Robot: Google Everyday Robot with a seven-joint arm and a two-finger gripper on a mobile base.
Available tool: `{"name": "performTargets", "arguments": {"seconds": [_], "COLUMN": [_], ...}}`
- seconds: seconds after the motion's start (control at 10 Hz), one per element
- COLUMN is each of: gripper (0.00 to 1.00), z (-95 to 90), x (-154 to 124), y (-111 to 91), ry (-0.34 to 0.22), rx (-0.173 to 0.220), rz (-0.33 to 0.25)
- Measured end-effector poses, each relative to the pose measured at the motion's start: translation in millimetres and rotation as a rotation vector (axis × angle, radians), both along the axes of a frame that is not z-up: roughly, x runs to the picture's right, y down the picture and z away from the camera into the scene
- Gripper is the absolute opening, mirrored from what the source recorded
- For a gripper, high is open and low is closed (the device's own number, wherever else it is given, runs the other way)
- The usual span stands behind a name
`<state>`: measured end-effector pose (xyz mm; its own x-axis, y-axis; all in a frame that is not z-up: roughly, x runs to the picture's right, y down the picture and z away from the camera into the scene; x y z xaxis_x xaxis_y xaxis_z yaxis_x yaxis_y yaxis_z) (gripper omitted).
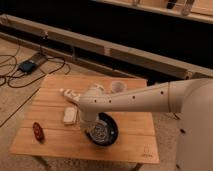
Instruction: Drag the ceramic bowl in a circle
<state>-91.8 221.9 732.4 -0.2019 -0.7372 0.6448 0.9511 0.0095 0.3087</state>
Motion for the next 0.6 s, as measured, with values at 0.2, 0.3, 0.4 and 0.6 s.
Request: {"name": "performTargets", "arguments": {"seconds": [0.2,0.3,0.4,0.6], "gripper": [0.0,0.0,0.0,0.0], "z": [-8.2,-8.8,-7.2,4.1], "x": [33.2,50.4,62.4,98.9], "y": [6.8,9.0,9.8,6.0], "ry": [0.072,0.108,0.132,0.201], "rx": [-0.02,-0.025,-0.026,-0.02], "rz": [0.05,0.068,0.081,0.101]}}
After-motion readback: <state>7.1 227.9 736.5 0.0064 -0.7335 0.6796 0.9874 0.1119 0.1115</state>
